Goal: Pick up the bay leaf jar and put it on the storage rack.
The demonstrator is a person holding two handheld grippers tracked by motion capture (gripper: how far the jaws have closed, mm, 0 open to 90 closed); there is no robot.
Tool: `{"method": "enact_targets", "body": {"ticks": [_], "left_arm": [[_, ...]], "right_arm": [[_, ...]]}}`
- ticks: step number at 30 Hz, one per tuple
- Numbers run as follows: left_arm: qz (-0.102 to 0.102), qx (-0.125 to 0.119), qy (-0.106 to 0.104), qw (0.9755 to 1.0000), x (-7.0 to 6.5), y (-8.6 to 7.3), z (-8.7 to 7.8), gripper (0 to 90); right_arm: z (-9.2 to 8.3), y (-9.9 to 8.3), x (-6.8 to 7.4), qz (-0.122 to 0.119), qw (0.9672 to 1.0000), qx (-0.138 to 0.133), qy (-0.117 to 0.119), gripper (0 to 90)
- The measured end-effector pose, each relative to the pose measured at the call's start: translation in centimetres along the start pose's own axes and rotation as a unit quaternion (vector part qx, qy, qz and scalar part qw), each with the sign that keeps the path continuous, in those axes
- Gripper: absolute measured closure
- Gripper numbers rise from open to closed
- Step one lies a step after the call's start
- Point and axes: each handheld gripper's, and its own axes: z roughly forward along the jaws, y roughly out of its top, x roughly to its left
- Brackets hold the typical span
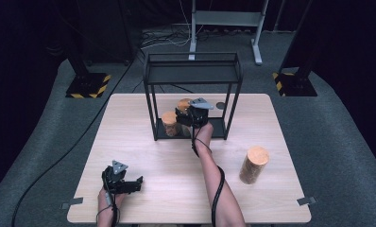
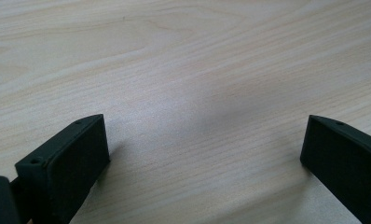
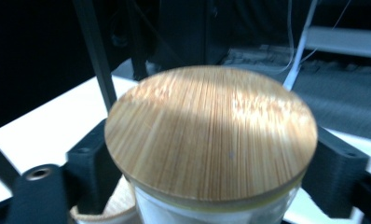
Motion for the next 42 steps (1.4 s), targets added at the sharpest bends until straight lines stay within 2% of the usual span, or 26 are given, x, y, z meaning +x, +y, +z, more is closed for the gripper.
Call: {"method": "enact_targets", "body": {"ticks": [5,6,9,12,16,25,34,42], "left_arm": [[0.0,0.0,0.0,1.0,0.0,0.0,0.0,0.1],[0.0,0.0,0.0,1.0,0.0,0.0,0.0,0.1],[0.0,0.0,0.0,1.0,0.0,0.0,0.0,0.1],[0.0,0.0,0.0,1.0,0.0,0.0,0.0,0.1],[0.0,0.0,0.0,1.0,0.0,0.0,0.0,0.1],[0.0,0.0,0.0,1.0,0.0,0.0,0.0,0.1],[0.0,0.0,0.0,1.0,0.0,0.0,0.0,0.0],[0.0,0.0,0.0,1.0,0.0,0.0,0.0,0.0]], "right_arm": [[-0.2,0.0,-0.3,0.002,0.9995,0.03,0.006,7.6],[-0.3,0.0,-0.2,0.005,0.999,0.043,0.01,5.2],[-0.6,0.1,0.0,-0.008,0.9976,0.068,0.005,2.1],[-0.9,0.2,-0.1,-0.004,0.9962,0.086,0.007,0.3],[-1.3,0.1,-0.3,0.002,0.9936,0.111,0.019,0.0],[-3.2,-0.6,-0.5,0.002,0.9886,0.145,0.04,0.0],[-5.5,-2.7,-0.3,-0.008,0.9813,0.183,0.061,0.0],[-7.4,-5.1,0.1,-0.003,0.977,0.199,0.076,0.0]]}}
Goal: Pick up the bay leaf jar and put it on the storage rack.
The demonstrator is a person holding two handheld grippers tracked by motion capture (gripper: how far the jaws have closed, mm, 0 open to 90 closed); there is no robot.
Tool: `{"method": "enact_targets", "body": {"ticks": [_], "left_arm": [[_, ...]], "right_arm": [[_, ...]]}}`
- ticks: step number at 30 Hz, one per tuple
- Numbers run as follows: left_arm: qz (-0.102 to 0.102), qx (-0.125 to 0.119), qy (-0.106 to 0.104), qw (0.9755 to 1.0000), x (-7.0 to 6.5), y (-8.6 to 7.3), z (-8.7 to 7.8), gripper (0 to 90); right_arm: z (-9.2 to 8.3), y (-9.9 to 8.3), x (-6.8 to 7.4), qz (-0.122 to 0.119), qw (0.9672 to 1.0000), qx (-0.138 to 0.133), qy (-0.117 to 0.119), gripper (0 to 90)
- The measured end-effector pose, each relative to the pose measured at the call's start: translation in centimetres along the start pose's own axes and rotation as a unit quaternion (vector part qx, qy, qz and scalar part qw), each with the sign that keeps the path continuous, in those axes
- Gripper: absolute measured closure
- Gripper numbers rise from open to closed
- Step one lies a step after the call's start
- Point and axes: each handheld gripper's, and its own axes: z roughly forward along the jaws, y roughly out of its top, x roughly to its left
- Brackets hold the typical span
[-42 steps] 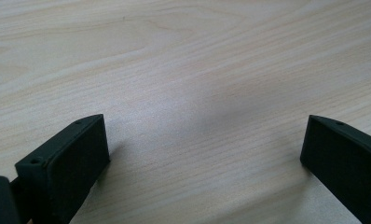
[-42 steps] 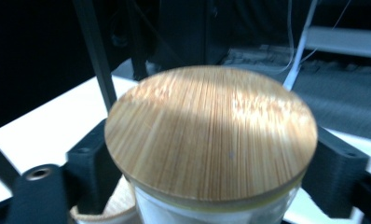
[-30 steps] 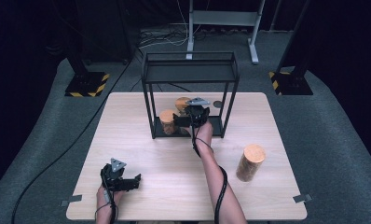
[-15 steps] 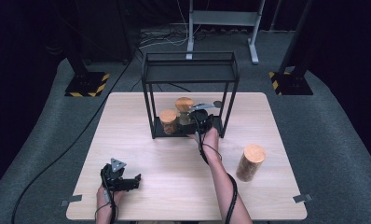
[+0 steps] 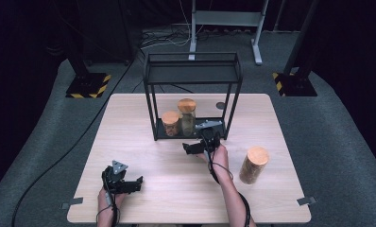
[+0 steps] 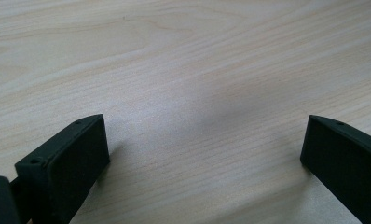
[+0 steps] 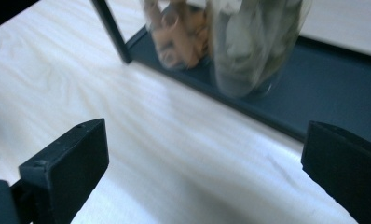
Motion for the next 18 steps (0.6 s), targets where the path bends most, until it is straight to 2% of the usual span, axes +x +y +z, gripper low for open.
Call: {"method": "enact_targets", "body": {"ticks": [18], "left_arm": [[0.0,0.0,0.0,1.0,0.0,0.0,0.0,0.0]], "right_arm": [[-1.9,-6.9,1.6,0.021,0.9986,0.037,0.03,0.0]]}}
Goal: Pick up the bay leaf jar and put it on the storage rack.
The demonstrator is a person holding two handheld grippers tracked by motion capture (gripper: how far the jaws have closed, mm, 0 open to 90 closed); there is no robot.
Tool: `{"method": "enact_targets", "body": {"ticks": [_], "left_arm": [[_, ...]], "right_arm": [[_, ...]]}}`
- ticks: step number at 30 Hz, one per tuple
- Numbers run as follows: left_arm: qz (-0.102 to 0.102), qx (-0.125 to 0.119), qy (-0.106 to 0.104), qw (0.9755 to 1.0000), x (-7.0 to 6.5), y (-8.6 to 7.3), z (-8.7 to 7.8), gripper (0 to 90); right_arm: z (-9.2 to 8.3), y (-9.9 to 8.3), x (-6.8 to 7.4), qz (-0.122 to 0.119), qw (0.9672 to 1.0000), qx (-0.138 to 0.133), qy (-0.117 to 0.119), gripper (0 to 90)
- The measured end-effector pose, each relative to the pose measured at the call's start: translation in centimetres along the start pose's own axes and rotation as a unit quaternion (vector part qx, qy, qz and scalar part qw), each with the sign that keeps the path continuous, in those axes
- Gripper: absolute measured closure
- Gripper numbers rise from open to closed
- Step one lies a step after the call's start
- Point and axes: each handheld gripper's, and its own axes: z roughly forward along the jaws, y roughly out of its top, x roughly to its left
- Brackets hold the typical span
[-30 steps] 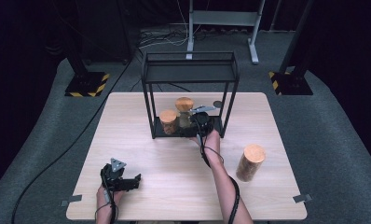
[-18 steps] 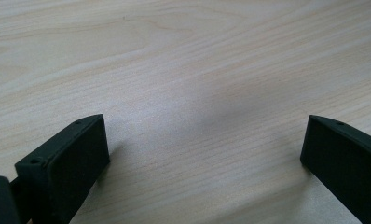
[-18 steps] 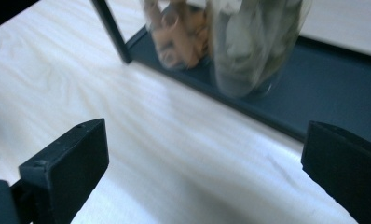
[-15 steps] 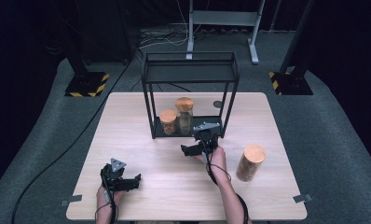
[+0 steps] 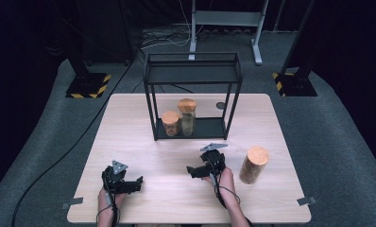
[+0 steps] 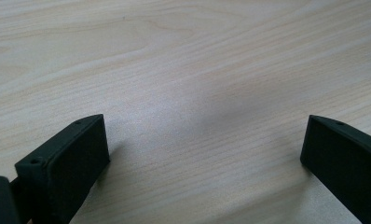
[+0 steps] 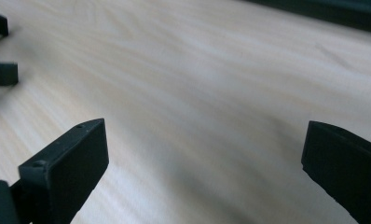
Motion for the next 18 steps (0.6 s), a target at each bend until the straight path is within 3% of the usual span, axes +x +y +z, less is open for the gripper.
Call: {"method": "enact_targets", "body": {"ticks": [18], "left_arm": [[0.0,0.0,0.0,1.0,0.0,0.0,0.0,0.0]], "right_arm": [[-3.2,-5.7,1.3,0.013,0.9998,-0.011,-0.006,0.0]]}}
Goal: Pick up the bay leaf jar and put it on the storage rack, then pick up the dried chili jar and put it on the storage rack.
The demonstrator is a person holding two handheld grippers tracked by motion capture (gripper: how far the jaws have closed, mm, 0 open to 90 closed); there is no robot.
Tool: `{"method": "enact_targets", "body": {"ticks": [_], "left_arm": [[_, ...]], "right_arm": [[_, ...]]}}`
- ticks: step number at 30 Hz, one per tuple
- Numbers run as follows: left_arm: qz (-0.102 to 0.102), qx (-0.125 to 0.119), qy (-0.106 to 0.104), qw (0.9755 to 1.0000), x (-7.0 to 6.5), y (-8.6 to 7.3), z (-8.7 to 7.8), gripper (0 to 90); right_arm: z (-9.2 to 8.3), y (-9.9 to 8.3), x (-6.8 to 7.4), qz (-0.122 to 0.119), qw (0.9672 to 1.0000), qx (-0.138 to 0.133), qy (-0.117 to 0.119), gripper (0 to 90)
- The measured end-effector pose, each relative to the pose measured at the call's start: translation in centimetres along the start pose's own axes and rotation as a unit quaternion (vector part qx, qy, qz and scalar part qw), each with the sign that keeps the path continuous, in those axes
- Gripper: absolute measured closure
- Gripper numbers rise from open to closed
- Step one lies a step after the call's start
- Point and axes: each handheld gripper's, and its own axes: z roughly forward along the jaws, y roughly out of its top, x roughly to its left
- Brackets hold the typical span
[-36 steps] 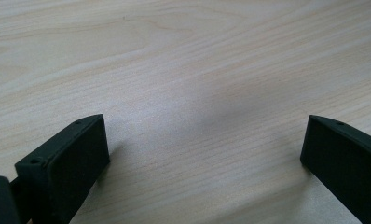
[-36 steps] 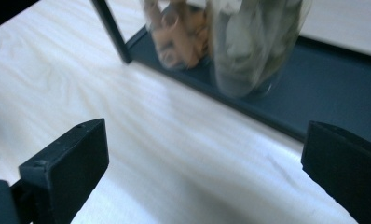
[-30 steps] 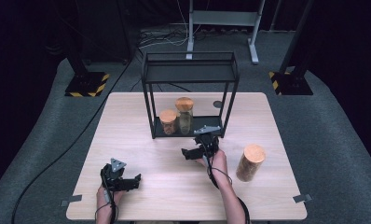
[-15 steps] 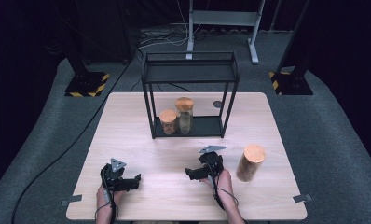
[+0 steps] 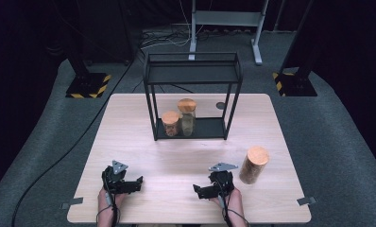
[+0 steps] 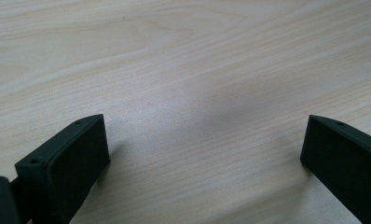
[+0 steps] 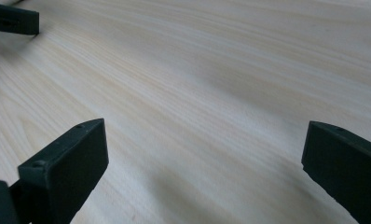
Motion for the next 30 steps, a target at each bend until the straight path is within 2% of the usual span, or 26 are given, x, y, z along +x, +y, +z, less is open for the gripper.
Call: {"method": "enact_targets", "body": {"ticks": [7,21,30], "left_arm": [[0.0,0.0,0.0,1.0,0.0,0.0,0.0,0.1],[0.0,0.0,0.0,1.0,0.0,0.0,0.0,0.1],[0.0,0.0,0.001,1.0,0.0,0.0,0.0,0.1]], "right_arm": [[-1.6,-1.3,-0.1,0.005,0.9998,-0.014,-0.011,0.0],[-3.4,-3.6,-0.7,0.02,0.9995,-0.015,-0.021,0.0],[-5.2,-5.0,-1.7,0.033,0.9983,-0.014,-0.046,0.0]]}}
